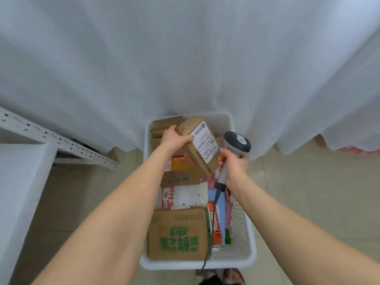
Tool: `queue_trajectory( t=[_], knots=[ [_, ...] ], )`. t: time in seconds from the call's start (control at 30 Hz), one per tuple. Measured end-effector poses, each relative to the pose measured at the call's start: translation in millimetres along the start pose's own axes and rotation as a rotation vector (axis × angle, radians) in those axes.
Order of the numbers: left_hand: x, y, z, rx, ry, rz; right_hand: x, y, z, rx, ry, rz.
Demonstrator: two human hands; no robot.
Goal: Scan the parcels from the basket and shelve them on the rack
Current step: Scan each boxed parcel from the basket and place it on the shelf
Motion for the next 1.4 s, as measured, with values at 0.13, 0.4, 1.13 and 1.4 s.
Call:
queue_trajectory(
  t=[0.13,0.4,1.13,1.4],
  knots=[
    [89,29,-59,0.032,-0.029,-0.161,-32,-41,-77,0.011,-0.032,-0.018],
    [244,69,-176,-0.011,0.015,-0.299,-79,-123,-220,0.064,-0.112,-0.034],
    [307,66,-488,-0.182,0.175,-0.554,7,-142,-485,-0.086,-0.683,-0.066],
    [235,14,-595,-0.176,0.03,-0.585,94,-145,-546,0.008,-0.703,-0.092]
  ],
)
Point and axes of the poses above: each hand's wrist, its own z-axis towards the middle knuckle, its own x-axis out of the back of the hand, y = z × x, the point moved 1 cm from there along z, towards the middle knuckle, and after that the axes turned 13 degrees about z, right-handed, at the moved point
